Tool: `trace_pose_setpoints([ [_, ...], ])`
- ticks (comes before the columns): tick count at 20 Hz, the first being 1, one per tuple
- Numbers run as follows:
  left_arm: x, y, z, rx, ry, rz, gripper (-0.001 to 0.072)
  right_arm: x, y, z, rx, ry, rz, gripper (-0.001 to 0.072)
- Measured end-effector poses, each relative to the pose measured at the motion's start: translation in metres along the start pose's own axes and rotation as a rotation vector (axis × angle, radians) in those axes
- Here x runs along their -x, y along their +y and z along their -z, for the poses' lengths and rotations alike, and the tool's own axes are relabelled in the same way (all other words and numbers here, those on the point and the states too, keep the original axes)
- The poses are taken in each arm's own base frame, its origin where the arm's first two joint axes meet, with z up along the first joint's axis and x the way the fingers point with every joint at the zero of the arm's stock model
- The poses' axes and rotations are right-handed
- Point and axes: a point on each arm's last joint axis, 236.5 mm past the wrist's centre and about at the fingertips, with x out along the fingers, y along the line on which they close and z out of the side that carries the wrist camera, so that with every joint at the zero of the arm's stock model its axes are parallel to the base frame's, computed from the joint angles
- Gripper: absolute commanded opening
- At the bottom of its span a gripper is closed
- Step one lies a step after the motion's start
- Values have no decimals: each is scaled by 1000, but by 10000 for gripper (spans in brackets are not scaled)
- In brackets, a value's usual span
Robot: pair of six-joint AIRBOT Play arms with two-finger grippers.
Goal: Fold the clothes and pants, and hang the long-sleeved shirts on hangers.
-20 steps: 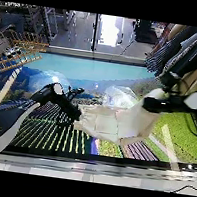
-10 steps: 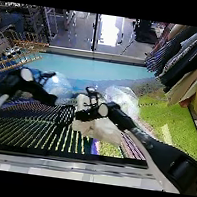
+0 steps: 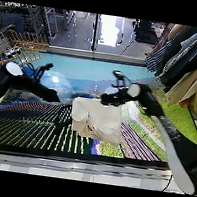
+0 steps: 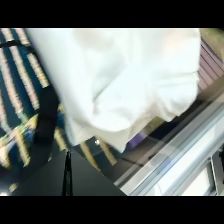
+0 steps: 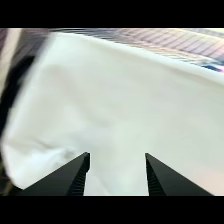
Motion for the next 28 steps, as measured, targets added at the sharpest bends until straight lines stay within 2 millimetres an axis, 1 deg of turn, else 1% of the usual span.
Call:
trace_pose_setpoints([
  [1, -14, -8, -3, -23, 6, 14, 11, 13, -30, 9, -58, 15, 24, 645],
  [2, -28, -14, -6, -38, 8, 28, 11, 21, -54, 24, -111, 40, 32, 649],
  [3, -44, -18, -9, -52, 13, 33, 12, 25, -73, 41, -164, 68, 22, 680],
  [4, -61, -21, -10, -60, 22, 41, 11, 24, -84, 57, -206, 94, -1, 710],
  [6, -91, -24, -7, -64, 50, 54, 11, 14, -100, 85, -268, 133, -51, 710],
  [8, -113, -22, -1, -45, 84, 65, 11, -1, -110, 101, -310, 150, -87, 710],
  [9, -122, -17, 2, -35, 97, 57, 11, -9, -113, 109, -324, 170, -108, 710],
  [10, -130, -14, 5, -25, 113, 55, 11, -17, -114, 113, -333, 176, -135, 709],
  [12, -138, -11, 9, -12, 130, 55, 11, -34, -109, 115, -341, 175, -210, 708],
  [14, -143, -8, 12, -4, 139, 54, 11, -49, -103, 110, -357, 156, -288, 688],
  [15, -144, -8, 12, -2, 142, 54, 11, -55, -97, 107, -370, 149, -331, 563],
  [16, -145, -7, 13, -2, 145, 53, 11, -62, -92, 105, -375, 146, -357, 347],
  [17, -146, -7, 13, 1, 146, 53, 11, -69, -89, 105, -372, 151, -372, 85],
  [18, -145, -8, 14, 1, 150, 55, 11, -73, -83, 102, -366, 152, -392, 20],
  [20, -136, -14, 17, -9, 163, 65, 11, -69, -69, 82, -356, 109, -444, 18],
  [21, -126, -19, 17, -18, 167, 72, 11, -60, -63, 69, -344, 82, -463, 18],
  [22, -114, -26, 18, -30, 168, 80, 11, -47, -60, 53, -340, 37, -474, 17],
  [23, -99, -34, 18, -45, 166, 90, 12, -28, -62, 35, -346, -23, -476, 17],
  [24, -80, -42, 18, -61, 158, 95, 12, -6, -68, 21, -355, -78, -467, 17],
  [25, -63, -48, 19, -77, 149, 95, 12, 21, -79, 7, -376, -143, -447, 15],
  [26, -43, -56, 20, -95, 138, 97, 12, 49, -95, -3, -400, -209, -414, 16],
  [27, -25, -64, 24, -112, 133, 100, 12, 81, -117, -9, -435, -279, -369, 15],
  [28, -7, -72, 28, -133, 128, 101, 12, 112, -140, -10, -474, -347, -320, 15],
])
